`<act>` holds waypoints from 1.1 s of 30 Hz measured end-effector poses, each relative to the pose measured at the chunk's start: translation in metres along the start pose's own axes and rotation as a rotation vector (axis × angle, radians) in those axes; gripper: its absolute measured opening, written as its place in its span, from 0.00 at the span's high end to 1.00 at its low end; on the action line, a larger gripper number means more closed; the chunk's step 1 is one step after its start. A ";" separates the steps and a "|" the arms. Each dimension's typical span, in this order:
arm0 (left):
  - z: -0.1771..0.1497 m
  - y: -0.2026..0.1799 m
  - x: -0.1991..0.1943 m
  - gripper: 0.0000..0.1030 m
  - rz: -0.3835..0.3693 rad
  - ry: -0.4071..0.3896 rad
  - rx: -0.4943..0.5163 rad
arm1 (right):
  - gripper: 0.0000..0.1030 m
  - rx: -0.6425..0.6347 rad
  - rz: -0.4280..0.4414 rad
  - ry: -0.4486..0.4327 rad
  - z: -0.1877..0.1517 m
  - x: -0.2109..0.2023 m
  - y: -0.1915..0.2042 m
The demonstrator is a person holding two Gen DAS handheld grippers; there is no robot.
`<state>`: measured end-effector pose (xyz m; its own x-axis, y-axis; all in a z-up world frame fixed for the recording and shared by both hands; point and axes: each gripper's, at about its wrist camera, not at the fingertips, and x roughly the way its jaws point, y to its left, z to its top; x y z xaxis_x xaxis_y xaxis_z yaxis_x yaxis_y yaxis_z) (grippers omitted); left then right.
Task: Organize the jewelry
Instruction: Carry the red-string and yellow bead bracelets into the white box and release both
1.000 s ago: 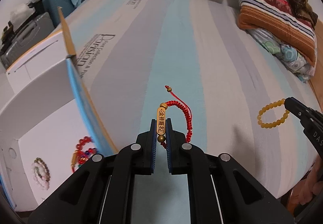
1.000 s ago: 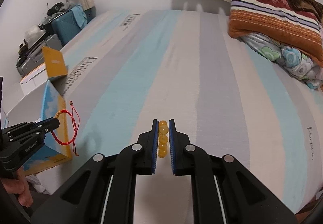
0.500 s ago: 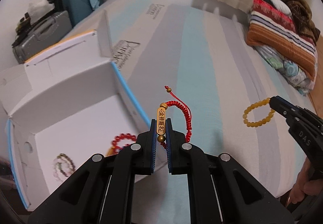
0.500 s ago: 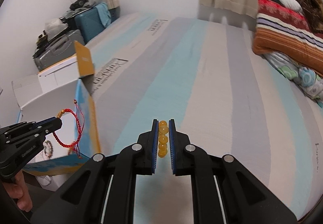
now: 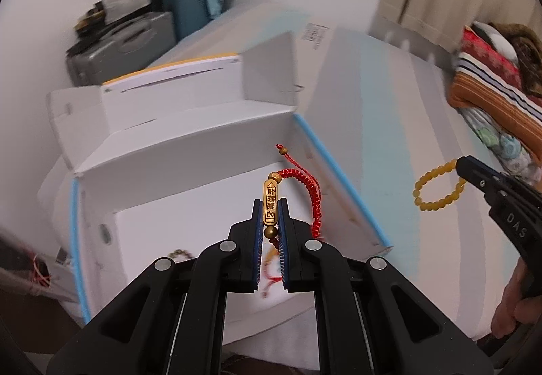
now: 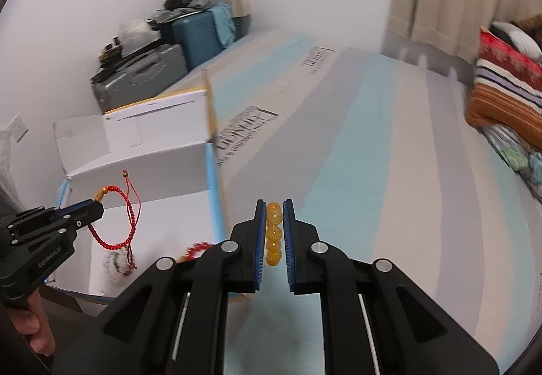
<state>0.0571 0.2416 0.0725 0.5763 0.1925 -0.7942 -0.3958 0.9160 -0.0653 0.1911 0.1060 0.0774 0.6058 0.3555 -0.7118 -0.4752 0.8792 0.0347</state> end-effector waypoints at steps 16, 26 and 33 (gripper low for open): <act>-0.042 0.115 0.021 0.93 0.117 0.131 -0.180 | 0.91 -0.177 0.101 0.127 -0.006 0.043 0.113; -0.057 0.131 0.049 0.93 0.118 0.206 -0.208 | 0.91 -0.190 0.081 0.264 -0.020 0.089 0.128; -0.057 0.134 0.052 0.81 0.129 0.198 -0.227 | 0.84 -0.198 0.070 0.261 -0.022 0.091 0.130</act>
<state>-0.0070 0.3541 -0.0122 0.3691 0.2093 -0.9055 -0.6188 0.7823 -0.0714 0.1704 0.2458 0.0010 0.3958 0.2975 -0.8688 -0.6400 0.7679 -0.0286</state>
